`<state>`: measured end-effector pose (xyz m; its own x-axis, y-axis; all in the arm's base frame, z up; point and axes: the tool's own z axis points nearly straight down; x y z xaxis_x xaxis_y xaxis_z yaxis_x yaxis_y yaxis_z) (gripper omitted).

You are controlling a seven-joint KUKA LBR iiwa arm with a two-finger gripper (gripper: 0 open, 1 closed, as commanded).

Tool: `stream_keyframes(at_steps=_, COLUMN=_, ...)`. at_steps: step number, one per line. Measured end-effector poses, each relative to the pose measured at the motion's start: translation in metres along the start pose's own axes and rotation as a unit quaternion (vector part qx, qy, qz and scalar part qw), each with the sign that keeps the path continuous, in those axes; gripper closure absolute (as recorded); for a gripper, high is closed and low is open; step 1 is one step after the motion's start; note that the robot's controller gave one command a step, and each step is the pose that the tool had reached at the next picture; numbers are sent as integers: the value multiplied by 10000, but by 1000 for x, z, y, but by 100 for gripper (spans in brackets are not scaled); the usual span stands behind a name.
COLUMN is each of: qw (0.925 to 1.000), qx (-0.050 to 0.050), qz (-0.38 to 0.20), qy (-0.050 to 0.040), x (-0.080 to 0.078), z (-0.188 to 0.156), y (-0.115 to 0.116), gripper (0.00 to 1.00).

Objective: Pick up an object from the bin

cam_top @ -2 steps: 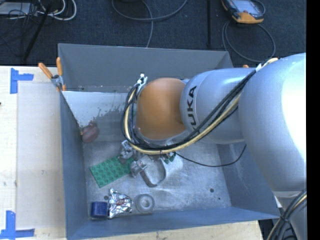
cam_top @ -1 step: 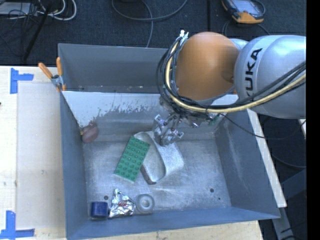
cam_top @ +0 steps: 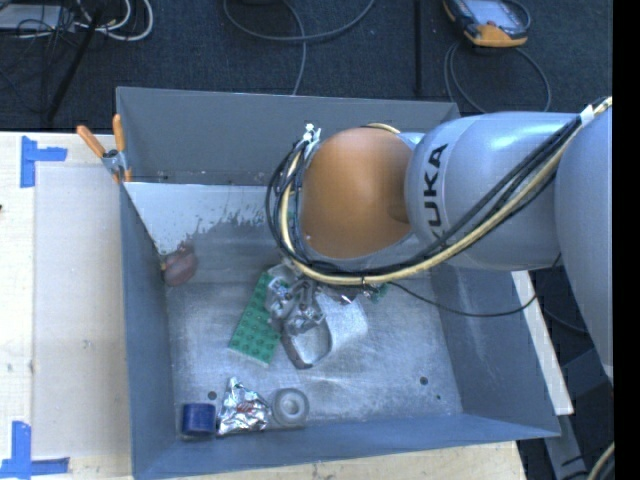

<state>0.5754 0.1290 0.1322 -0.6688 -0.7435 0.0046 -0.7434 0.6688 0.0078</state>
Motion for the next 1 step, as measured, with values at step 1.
stream_keyframes(at_steps=1, qw=10000, qx=29, qz=25, qy=-23, x=0, z=-4, y=-3, gripper=0)
